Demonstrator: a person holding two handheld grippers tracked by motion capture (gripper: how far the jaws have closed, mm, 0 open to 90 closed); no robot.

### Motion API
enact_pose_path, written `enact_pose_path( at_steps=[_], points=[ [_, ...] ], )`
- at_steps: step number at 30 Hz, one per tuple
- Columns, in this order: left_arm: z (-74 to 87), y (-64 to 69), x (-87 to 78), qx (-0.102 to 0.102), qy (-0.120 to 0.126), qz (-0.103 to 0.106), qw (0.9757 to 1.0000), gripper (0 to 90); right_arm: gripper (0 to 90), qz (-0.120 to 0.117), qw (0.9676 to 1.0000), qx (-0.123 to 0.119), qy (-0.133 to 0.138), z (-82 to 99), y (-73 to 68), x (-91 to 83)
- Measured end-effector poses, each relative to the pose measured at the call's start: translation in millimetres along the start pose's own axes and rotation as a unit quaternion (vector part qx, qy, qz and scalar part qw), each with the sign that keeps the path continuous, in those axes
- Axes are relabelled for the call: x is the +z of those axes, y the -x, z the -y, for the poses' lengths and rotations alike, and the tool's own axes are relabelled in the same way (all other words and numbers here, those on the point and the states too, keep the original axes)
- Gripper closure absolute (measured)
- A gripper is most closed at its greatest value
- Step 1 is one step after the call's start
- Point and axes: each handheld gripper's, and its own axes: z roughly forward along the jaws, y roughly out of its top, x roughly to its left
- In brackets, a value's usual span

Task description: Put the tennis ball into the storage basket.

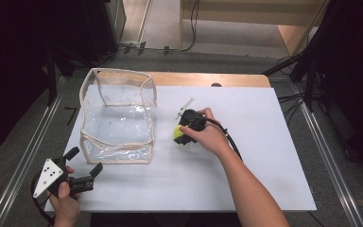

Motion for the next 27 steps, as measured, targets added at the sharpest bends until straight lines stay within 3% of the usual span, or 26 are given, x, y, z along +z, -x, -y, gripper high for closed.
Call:
enact_pose_path(
  at_steps=[5,27],
  points=[
    [-0.1,-0.2,-0.2,-0.001,0.0,0.0,1.0,0.0,22.3,0.002,0.9999,-0.01,-0.003,-1.3,0.4,-0.5],
    [0.0,-0.4,0.0,-0.001,0.0,0.0,1.0,0.0,22.4,-0.001,0.9999,-0.007,-0.007,-5.2,-0.1,-8.2]
  ],
)
